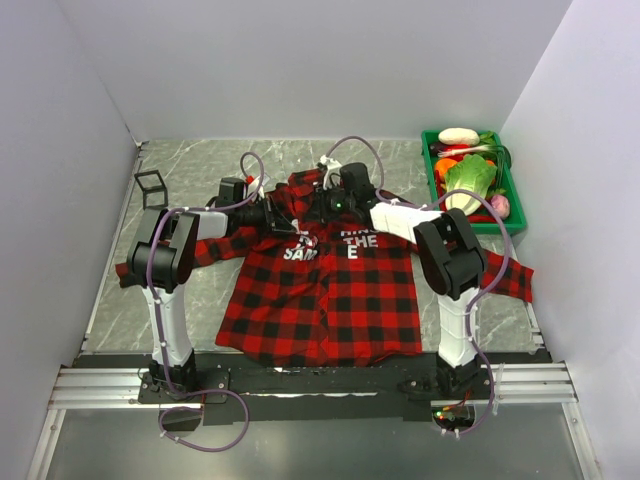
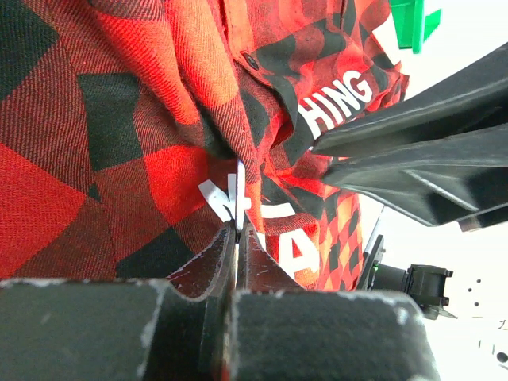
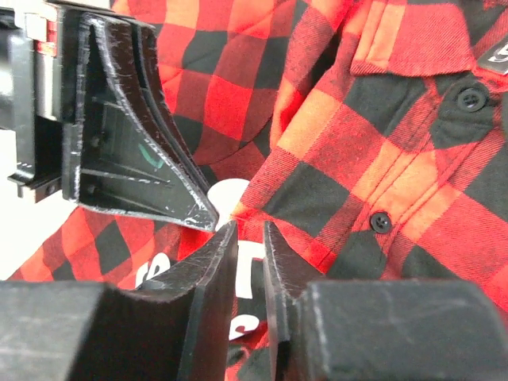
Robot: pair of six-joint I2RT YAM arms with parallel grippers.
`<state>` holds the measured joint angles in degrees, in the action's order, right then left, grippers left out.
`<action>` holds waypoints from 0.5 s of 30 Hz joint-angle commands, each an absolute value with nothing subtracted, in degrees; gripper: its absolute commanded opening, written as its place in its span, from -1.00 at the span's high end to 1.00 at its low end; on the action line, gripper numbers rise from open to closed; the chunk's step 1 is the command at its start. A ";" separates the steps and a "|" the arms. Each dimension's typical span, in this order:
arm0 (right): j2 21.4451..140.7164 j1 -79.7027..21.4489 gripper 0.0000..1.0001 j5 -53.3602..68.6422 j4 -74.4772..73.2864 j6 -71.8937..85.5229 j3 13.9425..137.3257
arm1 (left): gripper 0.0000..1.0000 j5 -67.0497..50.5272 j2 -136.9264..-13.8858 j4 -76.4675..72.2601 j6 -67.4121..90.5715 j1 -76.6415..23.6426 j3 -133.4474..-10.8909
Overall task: Pin the brooch onto the clothing
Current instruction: Pin the brooch to the clothes.
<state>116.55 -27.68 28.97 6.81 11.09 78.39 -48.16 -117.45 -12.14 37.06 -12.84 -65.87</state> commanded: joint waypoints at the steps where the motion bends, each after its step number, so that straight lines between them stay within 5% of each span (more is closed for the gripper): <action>1: 118.65 -28.47 0.49 28.65 6.25 11.95 81.38 | 0.98 -48.43 -114.35 -12.66 35.68 -13.10 -66.80; 15: 121.20 -29.44 0.55 28.22 5.45 12.74 83.32 | 0.98 -48.43 -114.08 -12.92 35.68 -13.36 -66.71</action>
